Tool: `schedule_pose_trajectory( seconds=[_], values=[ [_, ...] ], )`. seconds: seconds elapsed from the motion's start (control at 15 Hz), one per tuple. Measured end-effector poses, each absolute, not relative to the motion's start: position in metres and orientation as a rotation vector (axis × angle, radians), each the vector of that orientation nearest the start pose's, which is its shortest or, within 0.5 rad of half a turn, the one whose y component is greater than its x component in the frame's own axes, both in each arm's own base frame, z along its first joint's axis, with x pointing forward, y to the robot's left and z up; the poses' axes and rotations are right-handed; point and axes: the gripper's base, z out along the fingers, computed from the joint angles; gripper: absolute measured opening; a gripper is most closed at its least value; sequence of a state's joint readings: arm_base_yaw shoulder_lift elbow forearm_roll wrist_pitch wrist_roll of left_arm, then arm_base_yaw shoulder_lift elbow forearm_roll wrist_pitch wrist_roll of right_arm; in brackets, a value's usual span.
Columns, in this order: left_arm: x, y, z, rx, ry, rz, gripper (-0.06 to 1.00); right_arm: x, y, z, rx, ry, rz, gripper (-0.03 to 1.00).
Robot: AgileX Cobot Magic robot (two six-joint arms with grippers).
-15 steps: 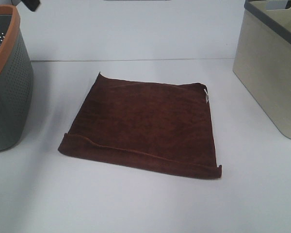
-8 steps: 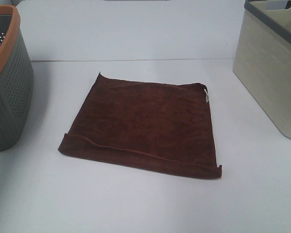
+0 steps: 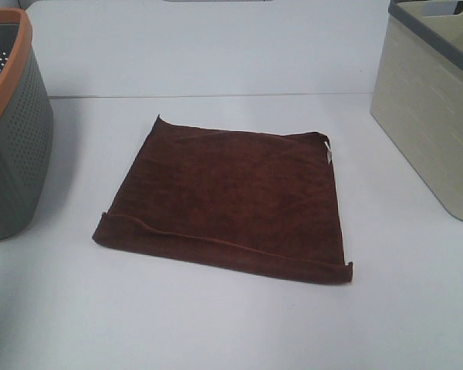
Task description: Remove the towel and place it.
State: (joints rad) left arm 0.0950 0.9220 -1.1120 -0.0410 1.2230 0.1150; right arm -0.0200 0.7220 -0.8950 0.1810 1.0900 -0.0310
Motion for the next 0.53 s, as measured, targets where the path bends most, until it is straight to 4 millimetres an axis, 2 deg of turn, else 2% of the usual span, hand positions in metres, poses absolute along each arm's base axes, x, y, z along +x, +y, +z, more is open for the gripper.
schedule_pose_trajectory(
  seconds=[0.2, 0.4, 0.53],
  values=[
    [0.098, 0.009, 0.384, 0.024, 2.415, 0.097, 0.91, 0.056, 0.013, 0.339, -0.002, 2.265, 0.188, 0.56],
    [0.051, 0.013, 0.371, -0.058, 2.276, 0.201, 0.91, 0.024, 0.008, 0.323, -0.013, 2.166, 0.103, 0.56],
    [0.033, 0.016, 0.352, -0.079, 2.221, 0.259, 0.91, 0.008, 0.002, 0.314, -0.013, 2.105, 0.009, 0.56]
  ],
)
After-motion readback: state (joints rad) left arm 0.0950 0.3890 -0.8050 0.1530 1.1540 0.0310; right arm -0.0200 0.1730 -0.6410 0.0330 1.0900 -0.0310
